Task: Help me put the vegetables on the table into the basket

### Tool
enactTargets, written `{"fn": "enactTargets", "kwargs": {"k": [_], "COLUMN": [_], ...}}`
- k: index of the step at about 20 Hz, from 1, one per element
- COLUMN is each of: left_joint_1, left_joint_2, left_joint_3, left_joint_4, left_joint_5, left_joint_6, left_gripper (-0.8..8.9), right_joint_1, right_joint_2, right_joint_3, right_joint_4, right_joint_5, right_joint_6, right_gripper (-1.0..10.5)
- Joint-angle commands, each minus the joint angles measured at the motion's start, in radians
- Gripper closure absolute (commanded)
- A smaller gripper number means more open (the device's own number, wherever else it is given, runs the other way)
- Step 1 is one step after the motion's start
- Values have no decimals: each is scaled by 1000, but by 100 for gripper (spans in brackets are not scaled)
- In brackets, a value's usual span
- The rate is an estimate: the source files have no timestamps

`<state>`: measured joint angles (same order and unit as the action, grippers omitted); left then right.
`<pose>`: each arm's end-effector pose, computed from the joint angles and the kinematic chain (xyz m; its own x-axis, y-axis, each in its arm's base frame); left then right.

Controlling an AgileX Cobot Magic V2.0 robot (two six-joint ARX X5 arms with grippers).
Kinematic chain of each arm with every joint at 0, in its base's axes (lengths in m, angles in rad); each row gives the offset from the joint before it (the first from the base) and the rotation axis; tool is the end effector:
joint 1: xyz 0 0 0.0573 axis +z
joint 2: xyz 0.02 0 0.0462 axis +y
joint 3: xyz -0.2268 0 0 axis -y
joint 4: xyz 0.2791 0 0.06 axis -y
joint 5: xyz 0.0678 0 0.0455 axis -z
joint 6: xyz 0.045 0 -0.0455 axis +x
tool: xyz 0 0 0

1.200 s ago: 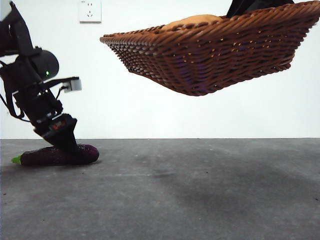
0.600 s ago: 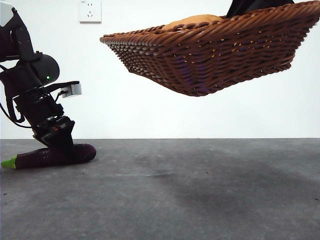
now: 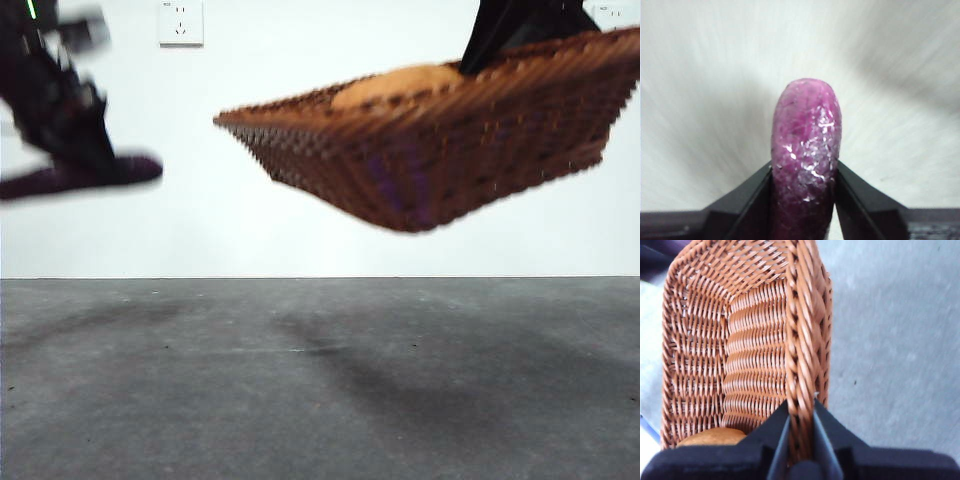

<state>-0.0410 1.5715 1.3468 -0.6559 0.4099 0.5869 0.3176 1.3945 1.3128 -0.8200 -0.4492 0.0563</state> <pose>0.3740 -0.0333 0.2425 0.5671 -0.4221 -0.7072 0.6691 0.7369 0.0967 0.3079 0.1218 0.2788 0.3952 0.5870 -0.7066 -0.4944 0.7842 0.3750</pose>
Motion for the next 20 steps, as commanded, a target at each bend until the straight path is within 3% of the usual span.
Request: {"fn": "enactTargets", "kwargs": {"k": [1,3,7,11,13,16,20], "left_joint_1": [-21,-73,-301,-599,-710,-791,-837], "left_joint_2": [-145,-274,-431,-397,-360,-278,-160], "left_joint_3": [-4,-4,-4,-4,-4,-4,-4], "left_joint_4": [-36,-87,-219,-349,-314,-282,-301], "left_joint_5": [10,10,-11,-291,-333,-336,-370], "left_joint_6": [50,88,202,255,256,256,262], "left_gripper": [819,819,820,820,820,820,820], "right_joint_1": [1,1,4,39,81,153,175], "right_joint_2": [17,24,42,43,43,43,43], "right_joint_3": [-63,-134,-238,-247,-247,-247,-247], "right_joint_4": [25,70,174,163,162,171,165], "right_joint_5": [-19,-63,-198,-239,-237,-227,-212], "right_joint_6": [20,21,68,70,70,72,75], "right_gripper": [958,958,959,959,958,958,958]}}
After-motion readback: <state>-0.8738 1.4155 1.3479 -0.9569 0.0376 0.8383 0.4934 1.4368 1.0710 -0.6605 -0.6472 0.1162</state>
